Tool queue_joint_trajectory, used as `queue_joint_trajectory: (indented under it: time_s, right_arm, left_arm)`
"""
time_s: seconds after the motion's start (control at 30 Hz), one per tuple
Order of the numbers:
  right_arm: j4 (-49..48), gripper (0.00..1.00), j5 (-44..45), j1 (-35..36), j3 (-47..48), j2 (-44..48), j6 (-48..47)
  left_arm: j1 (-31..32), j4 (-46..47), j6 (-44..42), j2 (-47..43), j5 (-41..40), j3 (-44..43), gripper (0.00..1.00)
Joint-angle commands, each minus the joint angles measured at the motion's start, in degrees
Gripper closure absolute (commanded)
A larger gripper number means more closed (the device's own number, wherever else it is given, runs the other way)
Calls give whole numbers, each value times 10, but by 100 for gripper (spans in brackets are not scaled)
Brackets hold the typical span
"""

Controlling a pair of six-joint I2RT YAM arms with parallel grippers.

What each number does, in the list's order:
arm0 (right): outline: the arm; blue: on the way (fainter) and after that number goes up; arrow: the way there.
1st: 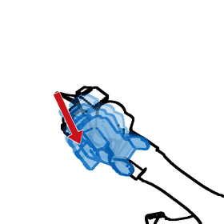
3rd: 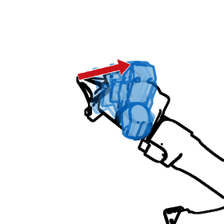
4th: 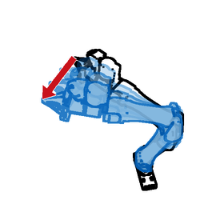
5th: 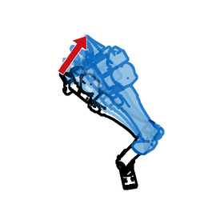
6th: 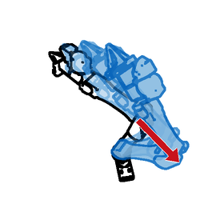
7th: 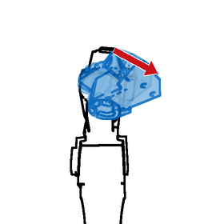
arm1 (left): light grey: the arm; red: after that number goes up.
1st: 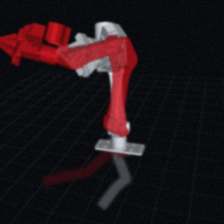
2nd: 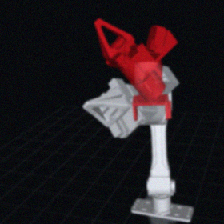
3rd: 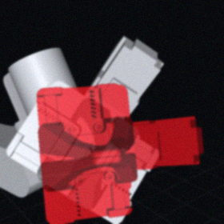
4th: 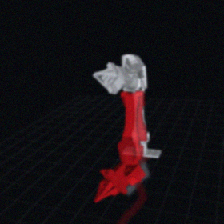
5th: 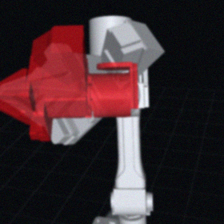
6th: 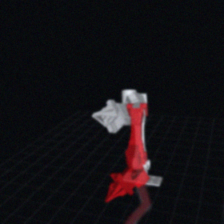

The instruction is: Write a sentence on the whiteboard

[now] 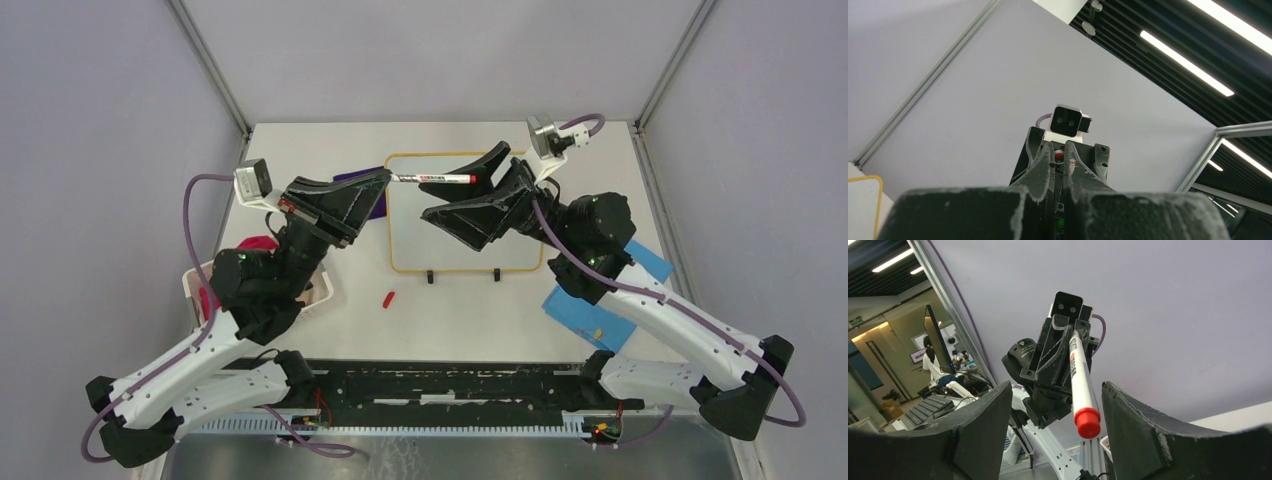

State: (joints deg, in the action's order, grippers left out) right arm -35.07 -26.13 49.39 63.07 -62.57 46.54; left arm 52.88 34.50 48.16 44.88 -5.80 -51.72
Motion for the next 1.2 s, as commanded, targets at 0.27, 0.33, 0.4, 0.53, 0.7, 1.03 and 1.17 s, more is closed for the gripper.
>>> queue_joint_trajectory:
  time_s: [0.27,0.33,0.4,0.53,0.7,1.03,1.17]
  right_arm:
    - [32,36,15,-25,69,5,14]
    - [48,42,13,-35,72,9,12]
    - [49,45,4,-46,73,12,13]
    - [50,45,-29,-63,80,13,23]
    - [49,47,-51,-74,86,14,28]
    - [30,56,-87,-78,89,12,49]
    - [32,63,-89,-79,90,11,53]
  left_arm:
    - [2,-6,-13,-14,-11,-40,98]
    - [2,-9,-10,-13,-4,-36,98]
    - [2,-19,-10,-11,3,-38,98]
    - [2,-40,-11,-4,5,-47,98]
    - [2,-40,-10,12,7,-54,98]
    - [2,-46,-6,29,11,-62,98]
    - [2,-46,-9,27,7,-64,98]
